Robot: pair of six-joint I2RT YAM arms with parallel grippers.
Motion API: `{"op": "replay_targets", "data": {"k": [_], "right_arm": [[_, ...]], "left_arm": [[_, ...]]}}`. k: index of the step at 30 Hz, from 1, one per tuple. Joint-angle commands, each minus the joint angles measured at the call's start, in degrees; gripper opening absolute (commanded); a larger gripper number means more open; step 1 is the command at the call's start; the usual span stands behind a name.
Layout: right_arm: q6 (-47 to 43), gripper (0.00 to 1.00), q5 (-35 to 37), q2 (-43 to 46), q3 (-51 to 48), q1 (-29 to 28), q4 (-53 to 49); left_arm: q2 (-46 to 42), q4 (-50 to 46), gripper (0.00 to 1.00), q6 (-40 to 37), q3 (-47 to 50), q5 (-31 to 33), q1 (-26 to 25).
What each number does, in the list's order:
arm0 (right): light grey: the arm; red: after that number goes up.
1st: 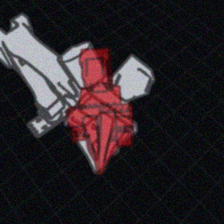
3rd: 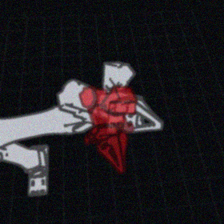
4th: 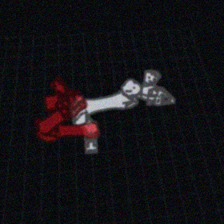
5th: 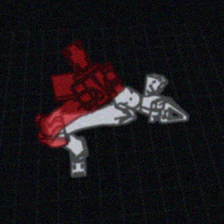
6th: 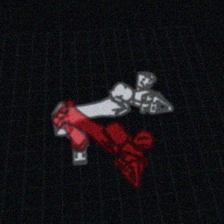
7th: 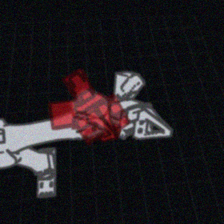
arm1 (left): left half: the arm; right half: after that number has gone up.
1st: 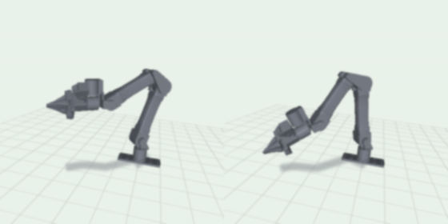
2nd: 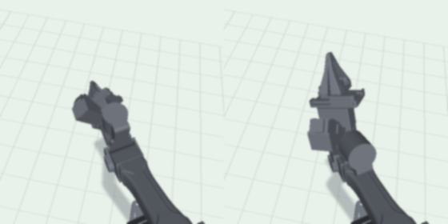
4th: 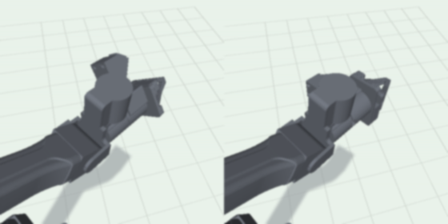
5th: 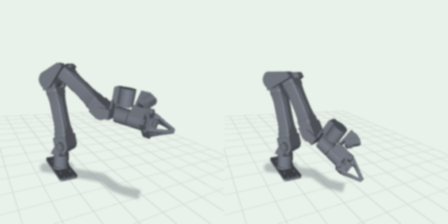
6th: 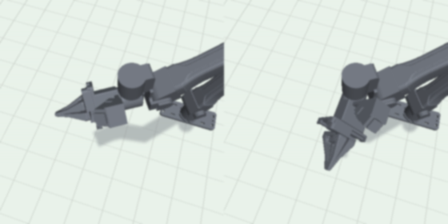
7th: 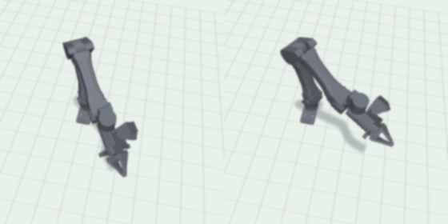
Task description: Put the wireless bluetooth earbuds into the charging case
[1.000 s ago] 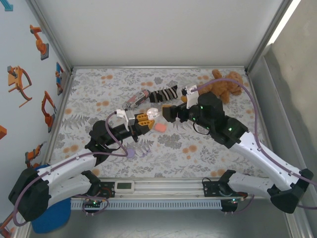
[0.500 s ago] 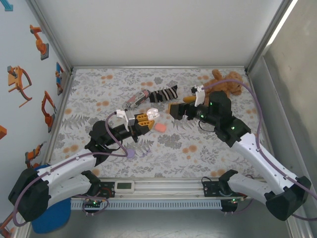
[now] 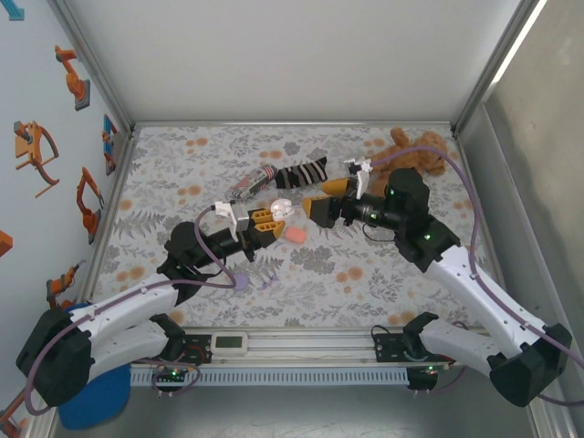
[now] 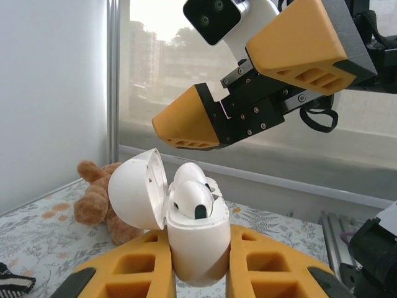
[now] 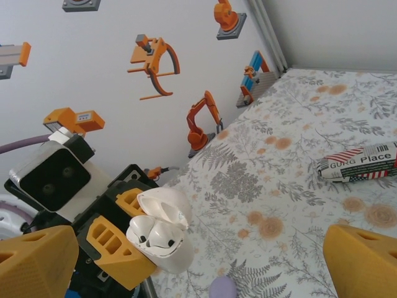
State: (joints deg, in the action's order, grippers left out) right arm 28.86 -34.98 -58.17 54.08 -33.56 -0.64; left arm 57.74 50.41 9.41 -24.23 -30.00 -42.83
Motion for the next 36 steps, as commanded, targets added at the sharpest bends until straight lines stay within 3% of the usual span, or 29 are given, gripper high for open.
{"op": "replay_targets", "data": {"k": [1,36], "right_arm": [[1.7,1.0,-3.4,-0.6,-1.2,0.1,4.7],[-0.7,0.94,-8.4,-7.6,2.9,-7.1,2.8]], "left_arm": [[0.1,2.8,0.0,0.9,-0.1,-1.3,-0.4],[1.5,4.0,0.0,1.8,-0.4,-2.3,-0.3]]}}
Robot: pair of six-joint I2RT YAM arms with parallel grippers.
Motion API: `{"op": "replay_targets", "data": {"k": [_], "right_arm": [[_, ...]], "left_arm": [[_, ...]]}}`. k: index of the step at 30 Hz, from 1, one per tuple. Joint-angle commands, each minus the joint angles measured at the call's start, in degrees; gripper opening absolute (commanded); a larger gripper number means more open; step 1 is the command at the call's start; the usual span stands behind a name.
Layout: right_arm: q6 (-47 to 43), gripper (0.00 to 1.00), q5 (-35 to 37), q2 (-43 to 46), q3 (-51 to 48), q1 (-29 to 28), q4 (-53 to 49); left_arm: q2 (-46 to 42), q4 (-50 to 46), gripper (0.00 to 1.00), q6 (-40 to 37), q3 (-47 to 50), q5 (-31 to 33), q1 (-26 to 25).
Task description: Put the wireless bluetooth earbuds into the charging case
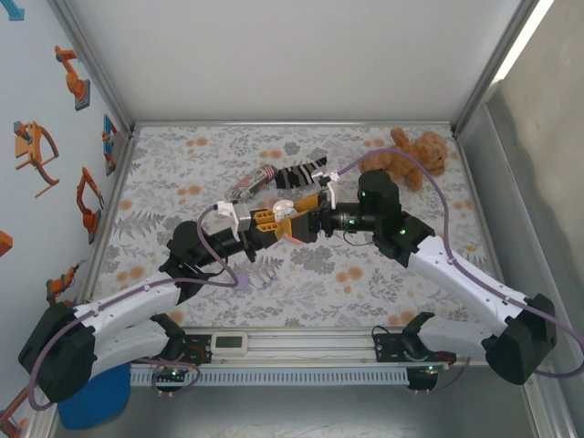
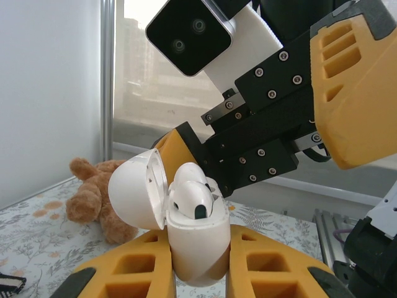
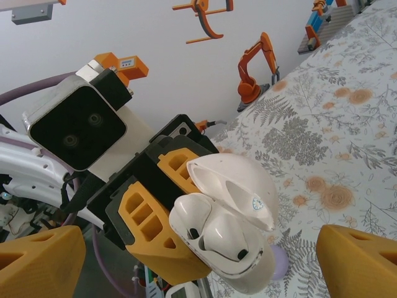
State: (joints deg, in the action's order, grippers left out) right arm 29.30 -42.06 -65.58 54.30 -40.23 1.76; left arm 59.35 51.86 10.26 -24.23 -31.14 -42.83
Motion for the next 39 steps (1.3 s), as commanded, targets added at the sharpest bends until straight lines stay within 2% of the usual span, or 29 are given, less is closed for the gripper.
{"op": "replay_targets", "data": {"k": [1,39], "right_arm": [[-1.2,0.94,-1.4,-0.3,2.7,-0.6,0.5],[-1.4,0.83,-3.5,-1.2,5.0,-1.3,3.6]], "left_arm": [[-0.1,2.6,0.0,1.0,-0.4,-1.2,-0.3],[0.6,3.2,0.0,1.1,-0.4,-1.2,-0.3]]}}
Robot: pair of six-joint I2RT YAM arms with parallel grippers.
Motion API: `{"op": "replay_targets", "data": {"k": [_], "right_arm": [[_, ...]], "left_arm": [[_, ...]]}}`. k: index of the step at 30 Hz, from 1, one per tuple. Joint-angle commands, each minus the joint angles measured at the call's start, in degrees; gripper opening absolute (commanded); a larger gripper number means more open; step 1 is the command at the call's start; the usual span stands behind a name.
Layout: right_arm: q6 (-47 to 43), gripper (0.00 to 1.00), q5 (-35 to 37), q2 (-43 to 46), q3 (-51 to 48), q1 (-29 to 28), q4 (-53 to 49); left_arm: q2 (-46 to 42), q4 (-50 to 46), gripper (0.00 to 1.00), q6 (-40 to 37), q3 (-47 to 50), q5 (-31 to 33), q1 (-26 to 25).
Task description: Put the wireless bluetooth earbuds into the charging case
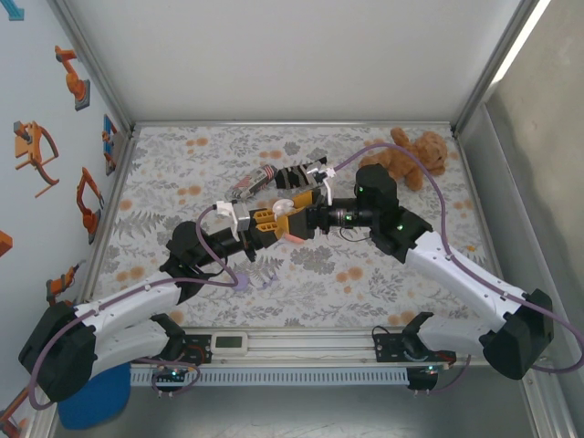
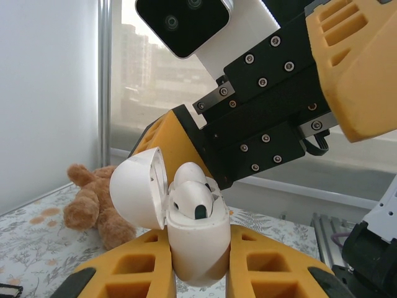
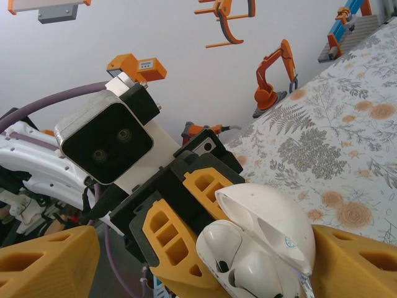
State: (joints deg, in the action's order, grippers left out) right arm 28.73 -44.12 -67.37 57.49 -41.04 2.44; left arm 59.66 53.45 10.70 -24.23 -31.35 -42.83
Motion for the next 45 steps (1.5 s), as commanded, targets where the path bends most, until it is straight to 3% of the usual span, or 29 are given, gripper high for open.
{"op": "replay_targets", "data": {"k": [1,28,36,45], "right_arm": [[-0.9,0.83,-1.4,0.8,1.6,-0.5,3.1],[-2.0,0.82,-0.5,3.6,-0.1,-0.5,2.7],[-5.7,0.83,3.0,5.3,-1.1,-0.4,1.1],[-10.8,0.88,-0.9,6.4,-1.8,1.3,2.3]], "left_arm": [[0.2,1.6,0.0,0.6,-0.4,-1.0,-0.3],[-0.1,0.6,0.0,0.2,-0.5,-0.8,-0.3],[-1.0,0.4,0.0,0.5,-0.4,-1.1,-0.4],[-3.1,0.4,0.0,0.9,0.8,-1.0,-0.5]]}}
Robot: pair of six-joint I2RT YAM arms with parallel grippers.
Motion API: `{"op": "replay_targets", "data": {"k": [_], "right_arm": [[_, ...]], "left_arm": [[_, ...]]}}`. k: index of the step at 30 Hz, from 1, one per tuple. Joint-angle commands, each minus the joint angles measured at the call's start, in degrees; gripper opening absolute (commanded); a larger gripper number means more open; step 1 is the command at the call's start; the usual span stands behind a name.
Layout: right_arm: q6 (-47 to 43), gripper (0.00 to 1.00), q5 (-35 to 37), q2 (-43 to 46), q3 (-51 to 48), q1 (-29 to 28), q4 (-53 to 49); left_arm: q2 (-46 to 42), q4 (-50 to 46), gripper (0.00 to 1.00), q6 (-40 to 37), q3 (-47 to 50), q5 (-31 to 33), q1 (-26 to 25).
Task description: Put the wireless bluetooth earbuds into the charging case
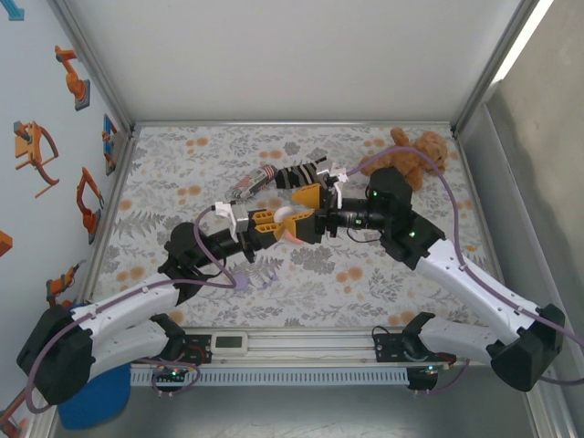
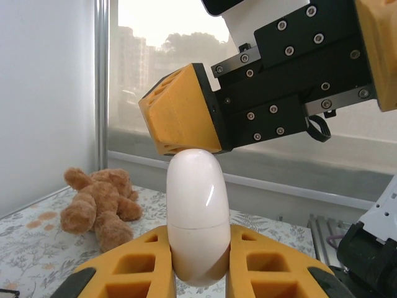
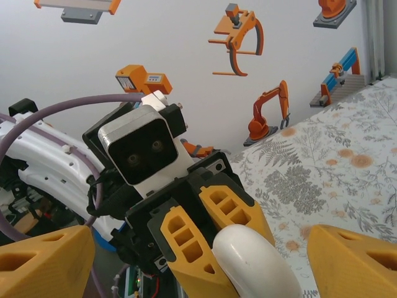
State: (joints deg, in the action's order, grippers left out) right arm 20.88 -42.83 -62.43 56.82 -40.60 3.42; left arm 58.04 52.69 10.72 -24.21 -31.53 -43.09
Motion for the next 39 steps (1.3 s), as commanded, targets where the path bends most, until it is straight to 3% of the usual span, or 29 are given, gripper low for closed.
{"op": "replay_targets", "data": {"k": [1,8,16,29,39], "right_arm": [[-3.3,0.88,-3.0,1.7,-1.5,1.4,1.7],[-8.0,0.87,-9.0,3.0,-3.6,4.2,2.3],[-15.6,0.76,-14.4,4.3,-3.1,4.4,-1.4],[-20.3,0.68,-16.2,0.1,0.3,3.3,-5.5],[-20.4,0.51,-16.7,-2.4,2.0,1.6,-5.7]], "left_arm": [[-1.8,1.2,0.0,1.0,1.0,-0.8,-0.4],[-2.5,1.5,0.0,1.8,1.2,-1.5,-0.6],[-3.2,2.0,0.0,2.4,1.2,-2.9,-0.8],[-2.4,4.4,0.0,4.4,0.1,-6.8,-1.0],[-1.9,4.5,0.0,4.6,-0.3,-7.4,-1.3]]}}
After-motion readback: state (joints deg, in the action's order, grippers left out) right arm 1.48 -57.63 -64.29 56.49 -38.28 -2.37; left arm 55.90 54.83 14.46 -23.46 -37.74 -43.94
